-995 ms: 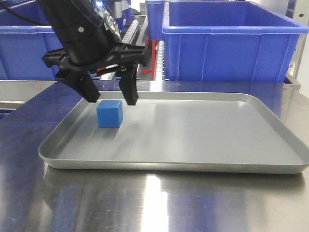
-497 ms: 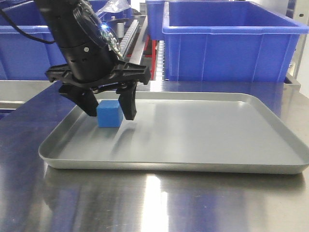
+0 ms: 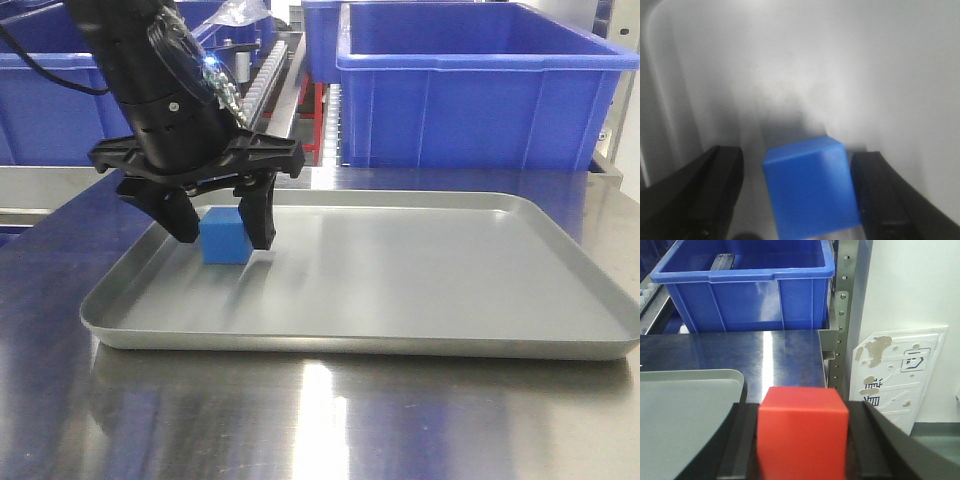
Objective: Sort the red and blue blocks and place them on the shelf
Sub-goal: 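Close the left gripper on the blue cube and lift it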
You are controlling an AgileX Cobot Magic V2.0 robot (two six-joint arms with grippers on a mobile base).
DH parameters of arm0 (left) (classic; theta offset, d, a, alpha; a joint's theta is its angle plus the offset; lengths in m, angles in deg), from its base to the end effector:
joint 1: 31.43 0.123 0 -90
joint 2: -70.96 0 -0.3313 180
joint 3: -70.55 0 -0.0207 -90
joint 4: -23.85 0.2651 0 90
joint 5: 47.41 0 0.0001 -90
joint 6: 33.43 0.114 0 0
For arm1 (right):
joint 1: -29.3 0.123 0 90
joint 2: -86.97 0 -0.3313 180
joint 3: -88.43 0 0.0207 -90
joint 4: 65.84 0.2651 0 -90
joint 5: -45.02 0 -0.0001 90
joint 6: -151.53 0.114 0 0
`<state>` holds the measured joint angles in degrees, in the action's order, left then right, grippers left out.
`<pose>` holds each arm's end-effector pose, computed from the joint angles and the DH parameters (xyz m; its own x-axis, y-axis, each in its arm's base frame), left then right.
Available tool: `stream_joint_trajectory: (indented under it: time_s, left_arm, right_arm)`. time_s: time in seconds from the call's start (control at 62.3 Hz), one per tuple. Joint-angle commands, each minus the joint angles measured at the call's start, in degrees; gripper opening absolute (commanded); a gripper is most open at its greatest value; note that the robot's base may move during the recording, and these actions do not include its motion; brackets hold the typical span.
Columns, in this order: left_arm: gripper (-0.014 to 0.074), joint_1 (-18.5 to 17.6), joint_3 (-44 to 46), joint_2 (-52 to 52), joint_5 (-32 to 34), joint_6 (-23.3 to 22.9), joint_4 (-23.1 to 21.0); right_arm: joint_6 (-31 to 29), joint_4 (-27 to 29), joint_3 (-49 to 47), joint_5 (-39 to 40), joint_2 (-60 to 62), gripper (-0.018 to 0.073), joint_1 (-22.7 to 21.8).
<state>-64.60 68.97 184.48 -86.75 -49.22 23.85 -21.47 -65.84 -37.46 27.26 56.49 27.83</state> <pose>0.3601 -0.2353 0.2302 -0.8755 0.2472 -0.4152 0.3210 0.9398 -0.1174 0.0878 -0.0023 0.3122 -0.2091 0.1273 -0.9696 0.0515 0.9916 0.1190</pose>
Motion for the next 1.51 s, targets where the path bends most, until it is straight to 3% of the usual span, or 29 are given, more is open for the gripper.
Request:
stream_joint_trajectory:
  time_s: [0.0,0.77,0.898,1.043,1.251,1.492]
  left_arm:
    - [0.0491,0.2,1.8,-2.6,2.3,-0.7,0.0]
    - [0.0486,0.2,1.8,-1.9,2.4,-0.7,-0.8]
    - [0.0374,0.2,1.8,-2.9,2.0,-0.7,-1.1]
    - [0.0118,1.1,1.8,-4.5,1.7,-0.7,-0.7]
    - [0.013,3.7,1.8,-8.1,-0.4,-0.1,0.0]
    - [0.013,9.4,1.8,-15.4,-1.7,1.2,0.0]
  right_arm:
    - [-0.2,-0.4,-1.6,5.3,-0.2,0.0057,-0.4]
    - [-0.2,-0.4,-1.6,5.3,-0.2,0.0057,-0.4]
    - [-0.2,-0.4,-1.6,5.3,-0.2,0.0057,-0.4]
    - [-0.2,-0.4,-1.6,5.3,-0.2,0.0057,-0.4]
    - [-0.2,-0.4,-1.6,5.3,-0.2,0.0057,-0.4]
    - [-0.2,-0.4,-1.6,5.3,-0.2,0.0057,-0.4]
